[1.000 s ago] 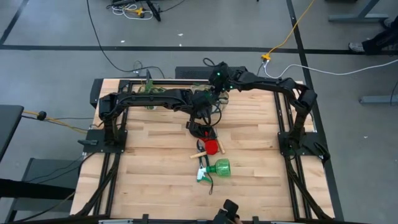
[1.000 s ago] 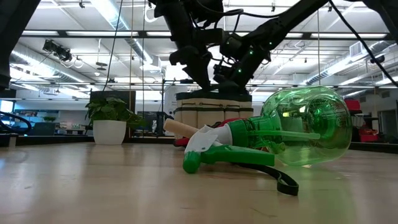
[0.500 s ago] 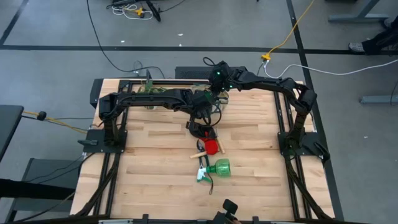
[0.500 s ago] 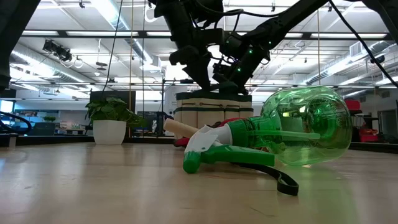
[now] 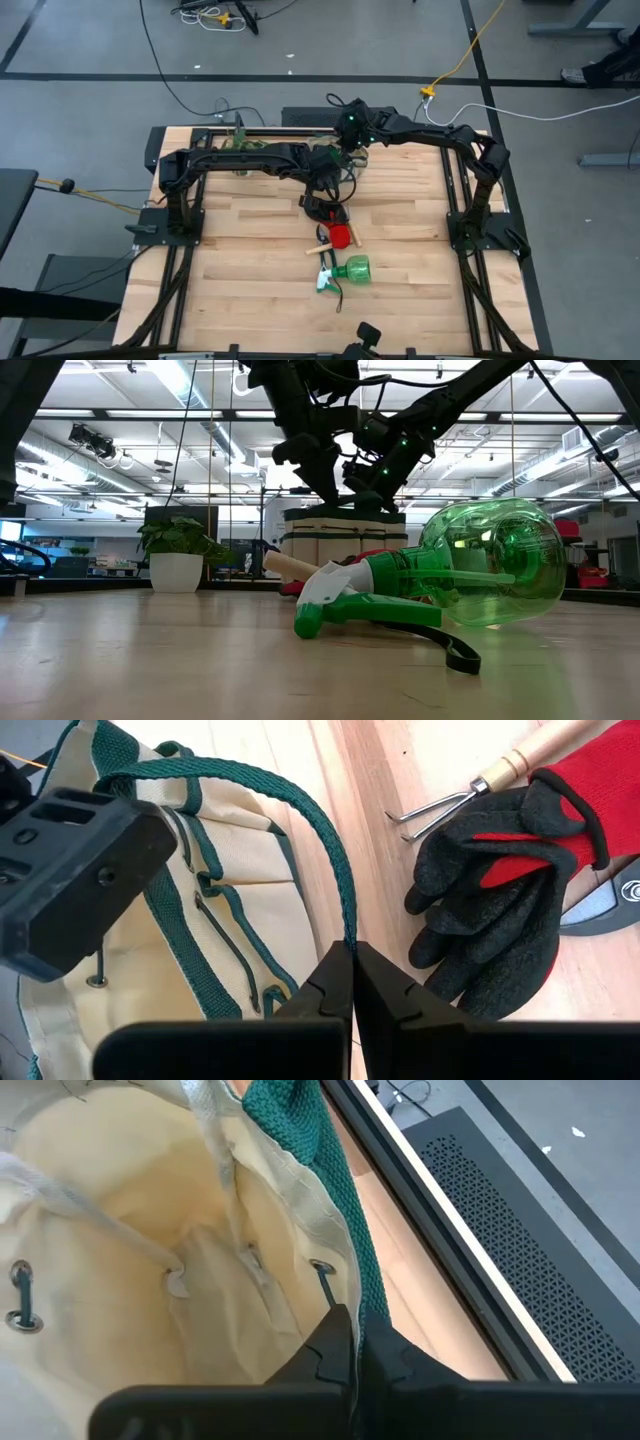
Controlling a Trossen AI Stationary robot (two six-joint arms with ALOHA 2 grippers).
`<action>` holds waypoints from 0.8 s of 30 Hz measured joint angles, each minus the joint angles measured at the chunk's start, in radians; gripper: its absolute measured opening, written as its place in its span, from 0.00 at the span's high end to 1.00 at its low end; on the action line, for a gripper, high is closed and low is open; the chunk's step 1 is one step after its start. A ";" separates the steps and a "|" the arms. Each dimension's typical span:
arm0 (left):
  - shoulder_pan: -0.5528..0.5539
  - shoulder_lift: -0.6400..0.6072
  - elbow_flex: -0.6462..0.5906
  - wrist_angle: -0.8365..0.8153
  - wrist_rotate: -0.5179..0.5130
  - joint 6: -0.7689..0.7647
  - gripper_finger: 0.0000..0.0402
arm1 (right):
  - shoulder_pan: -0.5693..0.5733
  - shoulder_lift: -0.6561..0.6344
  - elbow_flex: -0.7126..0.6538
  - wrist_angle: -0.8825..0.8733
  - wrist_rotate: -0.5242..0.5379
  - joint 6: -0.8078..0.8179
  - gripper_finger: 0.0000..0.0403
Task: Pick & Place Garden tools in Gardening bag
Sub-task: Prepare the gardening bag
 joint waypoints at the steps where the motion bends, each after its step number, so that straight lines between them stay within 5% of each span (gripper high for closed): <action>1: 0.000 0.000 0.000 0.000 0.000 0.000 0.99 | 0.000 0.000 0.000 0.000 0.000 0.000 1.00; 24: -0.031 0.000 0.000 -0.042 0.113 -0.011 0.99 | -0.076 0.000 0.000 -0.002 0.092 0.083 1.00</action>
